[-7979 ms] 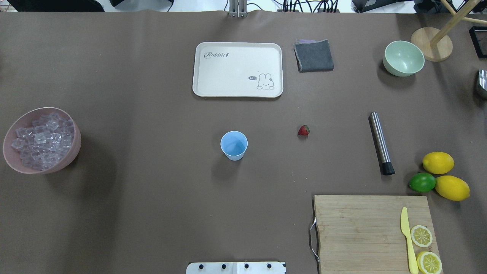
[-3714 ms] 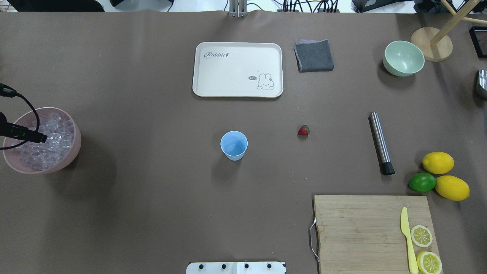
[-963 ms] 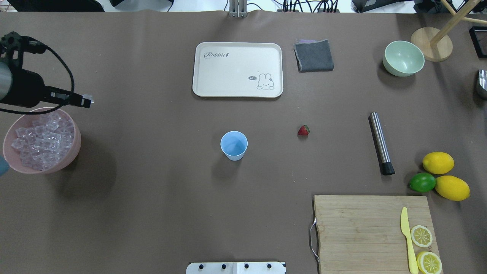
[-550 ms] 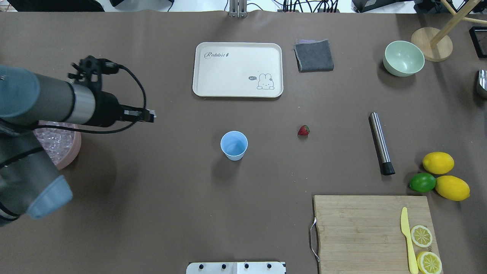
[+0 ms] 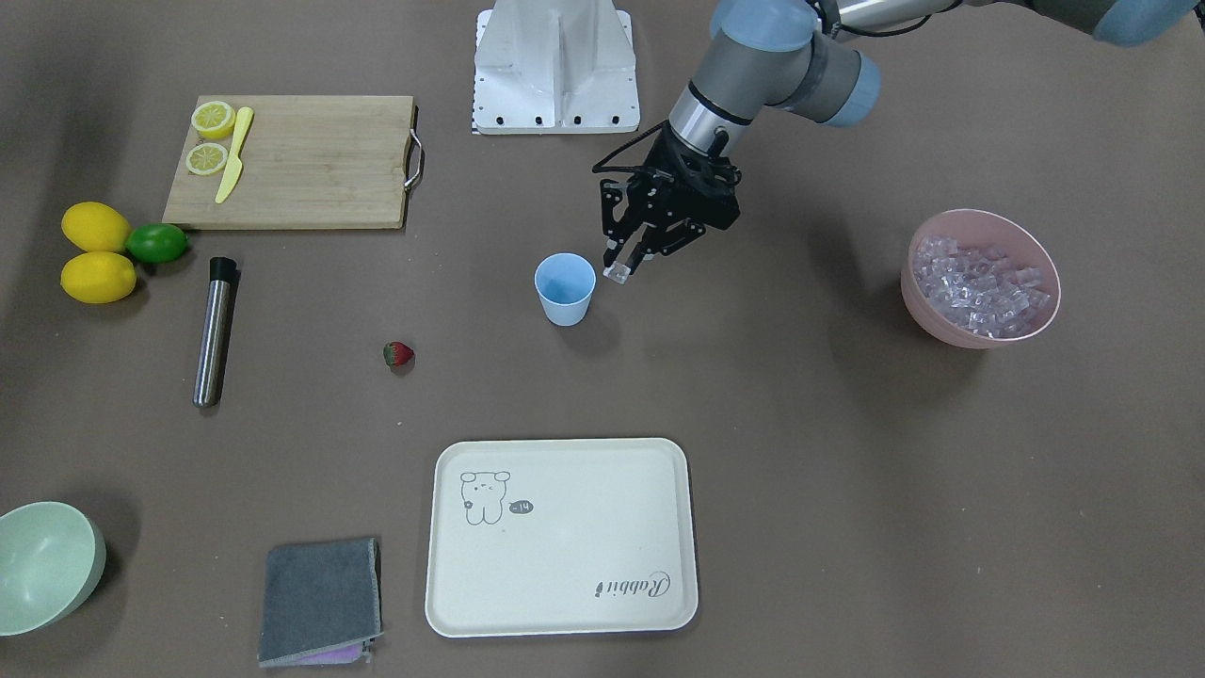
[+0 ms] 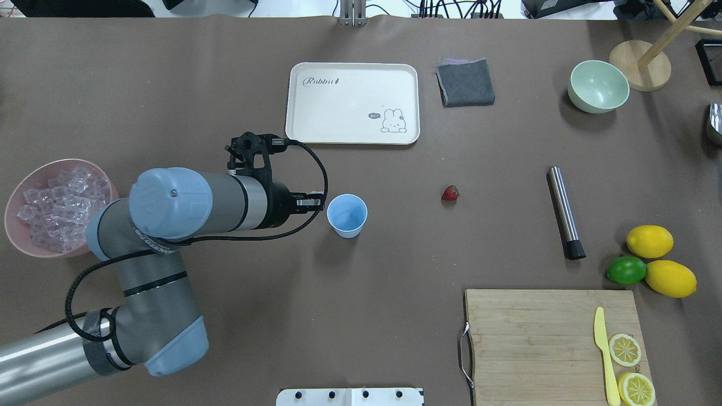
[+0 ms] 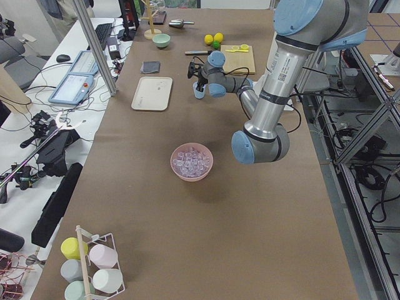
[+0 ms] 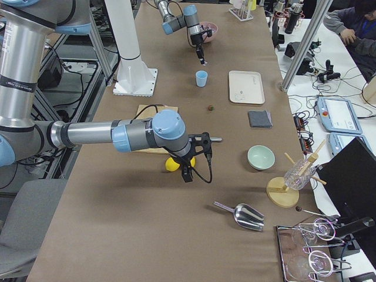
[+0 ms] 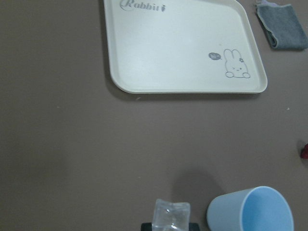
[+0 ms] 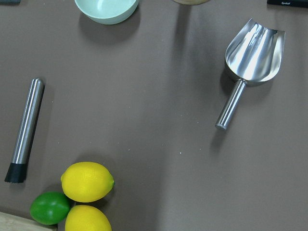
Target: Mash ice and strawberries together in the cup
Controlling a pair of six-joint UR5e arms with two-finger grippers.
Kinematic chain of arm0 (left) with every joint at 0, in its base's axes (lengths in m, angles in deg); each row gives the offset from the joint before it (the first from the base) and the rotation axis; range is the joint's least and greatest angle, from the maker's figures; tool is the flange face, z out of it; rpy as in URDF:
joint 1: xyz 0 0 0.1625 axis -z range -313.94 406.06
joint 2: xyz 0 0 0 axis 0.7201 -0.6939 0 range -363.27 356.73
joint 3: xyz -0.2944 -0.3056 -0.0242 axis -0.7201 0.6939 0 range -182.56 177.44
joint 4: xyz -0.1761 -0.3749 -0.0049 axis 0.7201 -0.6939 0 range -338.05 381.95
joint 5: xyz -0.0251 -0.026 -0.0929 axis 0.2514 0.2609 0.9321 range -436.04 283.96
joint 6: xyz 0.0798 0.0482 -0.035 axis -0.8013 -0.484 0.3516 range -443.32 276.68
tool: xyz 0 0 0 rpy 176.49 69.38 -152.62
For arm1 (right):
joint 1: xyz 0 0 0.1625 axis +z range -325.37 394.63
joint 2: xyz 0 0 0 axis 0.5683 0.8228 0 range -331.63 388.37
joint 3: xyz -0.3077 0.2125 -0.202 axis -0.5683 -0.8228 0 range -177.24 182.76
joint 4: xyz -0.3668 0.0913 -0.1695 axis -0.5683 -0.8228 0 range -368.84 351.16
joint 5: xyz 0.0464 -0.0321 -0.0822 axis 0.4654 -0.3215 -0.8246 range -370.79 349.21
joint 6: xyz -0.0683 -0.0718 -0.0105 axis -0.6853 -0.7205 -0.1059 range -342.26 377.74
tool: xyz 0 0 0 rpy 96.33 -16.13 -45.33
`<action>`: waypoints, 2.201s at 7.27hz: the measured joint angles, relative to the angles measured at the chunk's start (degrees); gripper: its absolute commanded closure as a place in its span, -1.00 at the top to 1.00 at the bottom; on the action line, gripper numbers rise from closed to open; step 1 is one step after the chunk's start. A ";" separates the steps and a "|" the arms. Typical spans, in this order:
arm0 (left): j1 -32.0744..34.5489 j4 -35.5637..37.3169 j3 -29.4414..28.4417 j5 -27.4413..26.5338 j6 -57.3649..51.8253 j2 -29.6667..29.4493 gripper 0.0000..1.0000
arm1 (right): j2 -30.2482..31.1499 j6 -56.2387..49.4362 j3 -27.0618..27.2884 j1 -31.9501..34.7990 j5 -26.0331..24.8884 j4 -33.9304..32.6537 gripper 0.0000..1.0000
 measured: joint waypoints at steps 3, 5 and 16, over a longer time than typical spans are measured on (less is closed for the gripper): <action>-2.91 0.01 -1.56 -3.80 2.11 -2.16 0.83 | 0.06 0.00 0.00 0.00 0.00 0.00 1.00; -3.57 -0.01 -1.84 -4.29 4.93 -3.00 0.96 | 0.05 0.00 0.00 -0.02 0.00 0.00 1.00; 10.13 13.40 13.70 9.53 -24.19 20.56 0.98 | 0.39 -0.47 -0.09 -0.02 0.00 0.00 1.00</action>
